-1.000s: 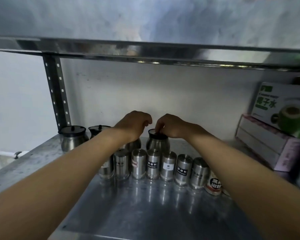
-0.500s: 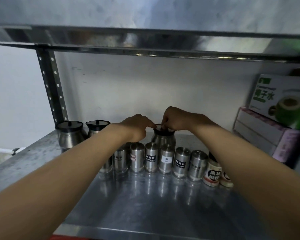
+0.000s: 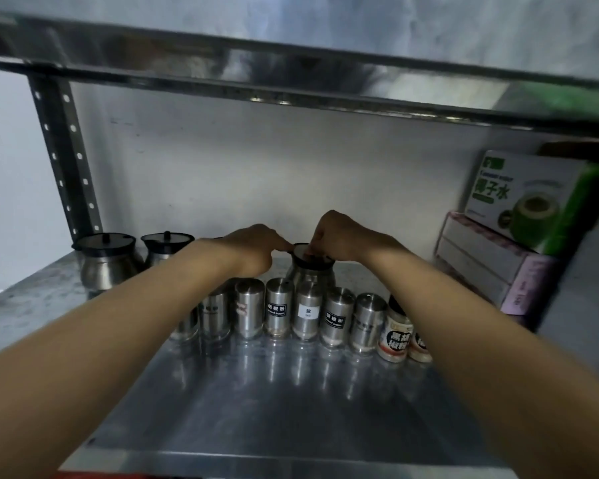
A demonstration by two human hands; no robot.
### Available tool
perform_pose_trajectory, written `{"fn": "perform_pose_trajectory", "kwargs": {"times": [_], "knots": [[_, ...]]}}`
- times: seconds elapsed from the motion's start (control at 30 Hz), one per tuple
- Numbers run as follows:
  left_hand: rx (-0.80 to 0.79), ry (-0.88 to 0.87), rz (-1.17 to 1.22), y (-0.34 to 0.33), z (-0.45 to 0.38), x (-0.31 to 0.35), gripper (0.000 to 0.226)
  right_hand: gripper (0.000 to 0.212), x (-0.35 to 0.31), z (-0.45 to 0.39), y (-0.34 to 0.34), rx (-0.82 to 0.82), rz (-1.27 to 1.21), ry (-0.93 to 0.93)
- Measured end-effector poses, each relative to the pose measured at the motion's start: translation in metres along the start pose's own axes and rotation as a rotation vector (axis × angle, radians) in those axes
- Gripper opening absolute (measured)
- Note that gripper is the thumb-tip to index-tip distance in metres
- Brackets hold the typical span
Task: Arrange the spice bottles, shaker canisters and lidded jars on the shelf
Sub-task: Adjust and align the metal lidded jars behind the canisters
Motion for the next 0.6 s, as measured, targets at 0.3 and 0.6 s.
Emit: {"fn": "perform_pose_trajectory", "kwargs": {"times": [0.3,0.6], "knots": [[-0.061,0.048,-0.11,0.002,-0.005,0.003,0.081,0.035,0.004,0.003,-0.005,0.096,-0.093,-0.037],[0.073,0.086,0.086,0.034,0.013,-0.038,0.048,0.037,-0.009,-0.003,0.011,0.013,0.047,-0.052]]}}
Point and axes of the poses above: each hand's wrist, its own z-axis away from the middle knuckle, its own y-axis out of the back of the hand, x = y × z, the point moved 1 cm from there along -z, towards the middle knuckle, and after that the axes turned 13 degrees about y, right-handed, at the moved point
